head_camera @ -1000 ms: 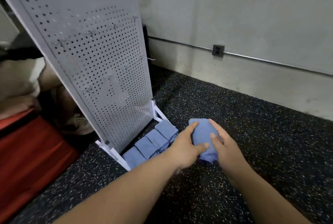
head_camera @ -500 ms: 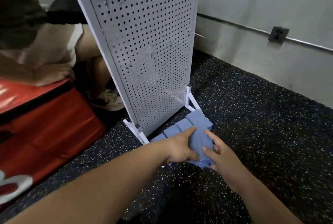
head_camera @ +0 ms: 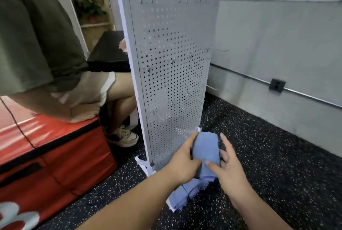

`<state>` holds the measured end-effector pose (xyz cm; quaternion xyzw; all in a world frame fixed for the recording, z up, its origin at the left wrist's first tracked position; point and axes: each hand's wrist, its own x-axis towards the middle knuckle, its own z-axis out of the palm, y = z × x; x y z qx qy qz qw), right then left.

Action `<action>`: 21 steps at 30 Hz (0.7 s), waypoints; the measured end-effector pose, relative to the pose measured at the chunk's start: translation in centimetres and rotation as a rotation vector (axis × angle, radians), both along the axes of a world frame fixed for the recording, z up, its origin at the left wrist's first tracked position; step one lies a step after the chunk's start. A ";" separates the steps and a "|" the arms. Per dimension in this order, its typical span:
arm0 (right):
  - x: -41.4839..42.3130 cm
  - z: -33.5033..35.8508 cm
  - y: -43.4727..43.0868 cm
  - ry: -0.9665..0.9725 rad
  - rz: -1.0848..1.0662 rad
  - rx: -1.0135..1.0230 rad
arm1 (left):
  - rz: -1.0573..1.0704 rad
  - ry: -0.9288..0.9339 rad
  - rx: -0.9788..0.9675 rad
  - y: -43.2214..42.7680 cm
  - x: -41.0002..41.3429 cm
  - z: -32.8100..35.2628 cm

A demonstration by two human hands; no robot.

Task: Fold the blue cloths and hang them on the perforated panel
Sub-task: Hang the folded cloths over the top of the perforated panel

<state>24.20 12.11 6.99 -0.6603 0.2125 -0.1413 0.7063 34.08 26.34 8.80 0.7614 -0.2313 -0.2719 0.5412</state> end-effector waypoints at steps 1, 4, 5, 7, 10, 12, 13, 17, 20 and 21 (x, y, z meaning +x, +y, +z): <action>0.0 1.7 0.5 -0.012 0.005 -0.020 | 0.015 -0.012 -0.042 0.6 -0.4 1.3; -0.1 6.2 1.8 -0.036 0.006 -0.057 | 0.018 -0.053 -0.150 2.5 -0.9 4.3; -0.3 7.5 2.1 -0.044 -0.004 -0.050 | 0.007 -0.065 -0.172 3.0 -1.0 5.2; -0.8 9.8 2.9 -0.071 -0.011 0.001 | -0.020 -0.102 -0.211 4.0 -1.3 7.0; -1.8 12.5 4.0 -0.102 0.001 0.081 | -0.054 -0.162 -0.234 4.7 -2.1 9.3; -2.6 13.7 4.4 -0.122 -0.024 0.086 | -0.048 -0.210 -0.224 4.5 -2.7 10.3; -2.9 14.2 4.5 -0.129 -0.059 0.072 | -0.041 -0.202 -0.233 4.3 -3.2 10.9; -3.6 16.4 3.7 -0.184 -0.239 -0.032 | 0.101 -0.631 -0.064 3.4 -4.5 14.1; -3.7 18.9 2.4 -0.262 -0.298 -0.088 | 0.081 -0.763 -0.084 1.7 -5.5 17.5; -3.6 19.9 1.9 -0.289 -0.302 -0.106 | 0.060 -0.738 -0.096 0.9 -5.8 18.6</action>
